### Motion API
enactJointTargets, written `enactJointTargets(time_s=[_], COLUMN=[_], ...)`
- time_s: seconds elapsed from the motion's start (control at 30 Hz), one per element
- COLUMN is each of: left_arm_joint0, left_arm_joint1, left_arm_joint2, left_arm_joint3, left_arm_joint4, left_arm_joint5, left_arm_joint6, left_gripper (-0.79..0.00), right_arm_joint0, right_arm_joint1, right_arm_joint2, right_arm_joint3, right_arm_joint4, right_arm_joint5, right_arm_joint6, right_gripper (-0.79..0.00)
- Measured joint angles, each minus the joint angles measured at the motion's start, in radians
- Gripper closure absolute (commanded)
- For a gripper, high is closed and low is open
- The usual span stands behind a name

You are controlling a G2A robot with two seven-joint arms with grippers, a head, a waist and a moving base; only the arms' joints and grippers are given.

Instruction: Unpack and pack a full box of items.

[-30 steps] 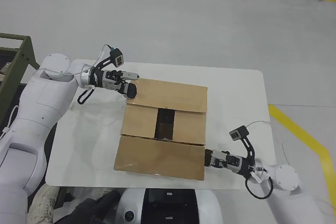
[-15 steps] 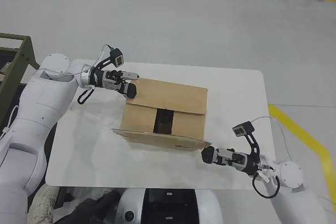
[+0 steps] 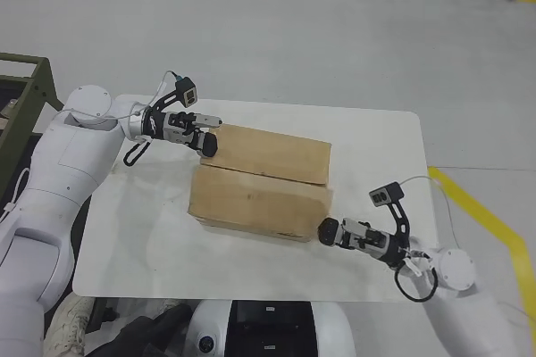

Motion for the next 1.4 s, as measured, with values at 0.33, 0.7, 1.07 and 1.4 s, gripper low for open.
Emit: enactJointTargets(time_s=[0.33,0.7,1.07,1.4], left_arm_joint0=[0.000,0.000,0.000,0.000], left_arm_joint1=[0.000,0.000,0.000,0.000], left_arm_joint2=[0.000,0.000,0.000,0.000], left_arm_joint3=[0.000,0.000,0.000,0.000], left_arm_joint4=[0.000,0.000,0.000,0.000], left_arm_joint5=[0.000,0.000,0.000,0.000], left_arm_joint6=[0.000,0.000,0.000,0.000], left_gripper=[-0.785,-0.785,-0.785,-0.785], right_arm_joint0=[0.077,0.180,0.244,0.278], right_arm_joint1=[-0.013,-0.022,-0.027,-0.030], right_arm_joint2=[-0.059,-0.079,-0.092,-0.105], right_arm_joint3=[0.038,0.076,0.139,0.183], right_arm_joint4=[-0.061,-0.151,-0.130,-0.123], right_arm_joint5=[-0.005,0.019,0.089,0.128], right_arm_joint6=[-0.108,-0.214,-0.220,-0.202], right_gripper=[-0.785,-0.785,-0.785,-0.785])
